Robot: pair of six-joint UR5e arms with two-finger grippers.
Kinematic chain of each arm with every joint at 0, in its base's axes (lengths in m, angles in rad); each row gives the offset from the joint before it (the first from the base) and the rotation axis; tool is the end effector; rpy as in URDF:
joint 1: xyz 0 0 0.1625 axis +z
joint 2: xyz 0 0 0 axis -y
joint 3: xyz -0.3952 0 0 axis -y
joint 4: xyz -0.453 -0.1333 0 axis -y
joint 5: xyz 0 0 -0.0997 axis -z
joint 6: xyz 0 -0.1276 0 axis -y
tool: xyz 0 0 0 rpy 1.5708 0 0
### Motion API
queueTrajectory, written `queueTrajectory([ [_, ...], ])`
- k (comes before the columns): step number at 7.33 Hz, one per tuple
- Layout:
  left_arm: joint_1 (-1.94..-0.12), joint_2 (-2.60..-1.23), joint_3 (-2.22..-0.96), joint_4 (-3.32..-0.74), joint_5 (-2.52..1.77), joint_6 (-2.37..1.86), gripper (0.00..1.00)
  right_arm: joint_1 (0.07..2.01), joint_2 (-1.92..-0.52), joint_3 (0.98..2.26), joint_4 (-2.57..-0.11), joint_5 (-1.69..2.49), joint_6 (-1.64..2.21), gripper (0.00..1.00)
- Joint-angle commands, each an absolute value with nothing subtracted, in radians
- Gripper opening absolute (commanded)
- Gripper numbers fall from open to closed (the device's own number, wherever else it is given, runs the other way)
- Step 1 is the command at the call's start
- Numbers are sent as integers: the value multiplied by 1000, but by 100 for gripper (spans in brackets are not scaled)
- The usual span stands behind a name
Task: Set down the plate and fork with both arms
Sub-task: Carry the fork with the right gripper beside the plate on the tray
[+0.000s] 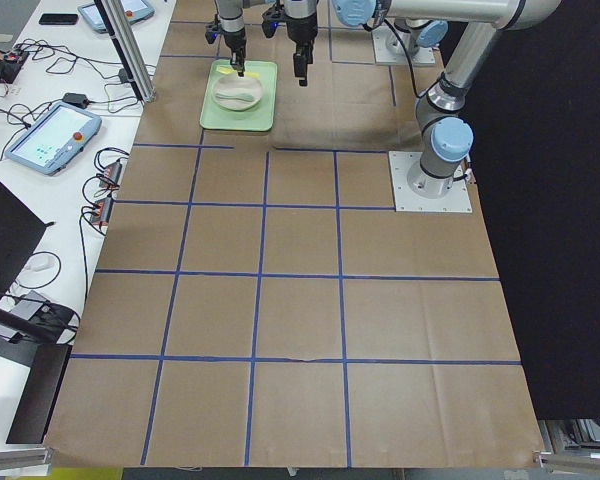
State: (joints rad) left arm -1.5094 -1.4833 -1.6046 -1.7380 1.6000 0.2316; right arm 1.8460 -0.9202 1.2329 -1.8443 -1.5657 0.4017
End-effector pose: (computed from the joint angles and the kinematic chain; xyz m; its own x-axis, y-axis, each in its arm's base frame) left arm -0.0985 -0.5094 0.4425 -0.9852 0.1711 -0.0022 0.1697 0.9785 0.1169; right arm 0.3368 -0.6998 0.2062 -0.9920 0.1261 0.0106 0.1264 0.9913 0.0381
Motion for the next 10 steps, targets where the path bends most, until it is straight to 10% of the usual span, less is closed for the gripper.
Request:
queueTrajectory([
  [1,-1509,-1483,-1605,-1738,1600,232,99,1781,-969,1267,-1790,-1575,298,3],
  [5,-1509,-1482,-1603,-1738,1600,232,99,1657,-1028,1526,-2042,-1575,130,3],
  [10,-1509,-1482,-1603,-1738,1600,232,99,1670,-937,1529,-2128,-1565,147,4],
])
